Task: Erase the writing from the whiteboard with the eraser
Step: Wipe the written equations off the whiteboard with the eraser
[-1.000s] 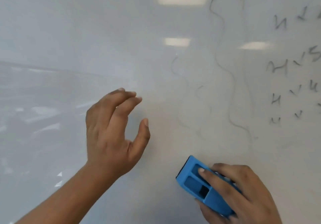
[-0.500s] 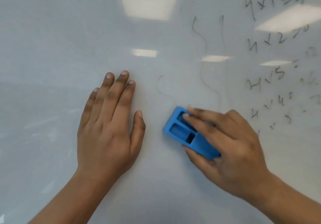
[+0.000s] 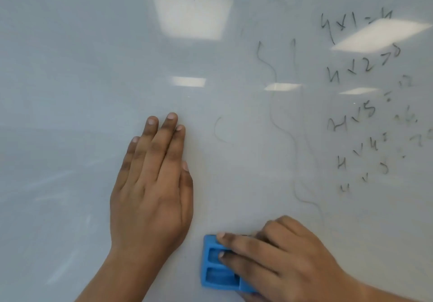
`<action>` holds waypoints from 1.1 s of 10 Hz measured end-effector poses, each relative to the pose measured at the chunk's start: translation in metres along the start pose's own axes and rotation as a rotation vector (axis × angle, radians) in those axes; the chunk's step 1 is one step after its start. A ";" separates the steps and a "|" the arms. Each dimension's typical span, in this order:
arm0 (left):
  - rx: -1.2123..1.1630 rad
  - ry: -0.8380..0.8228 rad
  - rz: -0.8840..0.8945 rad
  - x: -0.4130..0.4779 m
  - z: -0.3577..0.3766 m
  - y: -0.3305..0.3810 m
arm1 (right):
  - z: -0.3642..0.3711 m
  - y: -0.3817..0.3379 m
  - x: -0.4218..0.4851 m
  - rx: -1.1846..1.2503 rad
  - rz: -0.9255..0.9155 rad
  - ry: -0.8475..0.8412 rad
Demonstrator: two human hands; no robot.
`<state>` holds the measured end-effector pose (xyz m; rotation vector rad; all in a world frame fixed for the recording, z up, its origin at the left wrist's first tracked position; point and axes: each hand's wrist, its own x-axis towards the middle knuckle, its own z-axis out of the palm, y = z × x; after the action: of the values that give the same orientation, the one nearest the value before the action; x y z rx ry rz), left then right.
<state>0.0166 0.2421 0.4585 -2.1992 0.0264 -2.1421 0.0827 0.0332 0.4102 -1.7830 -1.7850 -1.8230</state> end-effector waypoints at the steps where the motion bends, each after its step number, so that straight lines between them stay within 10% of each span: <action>1: -0.013 0.016 0.006 0.000 0.001 -0.001 | -0.021 0.042 0.055 -0.001 0.160 0.057; 3: -0.028 0.049 0.022 0.000 0.002 -0.003 | -0.041 0.096 0.131 -0.026 0.412 0.207; 7: 0.006 0.174 0.059 0.002 0.010 -0.004 | -0.008 0.044 -0.044 0.206 -0.146 -0.166; 11: -0.012 0.161 -0.035 0.030 0.018 0.017 | -0.073 0.167 0.167 0.017 0.498 0.321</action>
<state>0.0361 0.2242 0.4874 -2.0420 0.0098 -2.3385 0.0900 0.0325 0.6579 -1.6201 -1.1151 -1.7462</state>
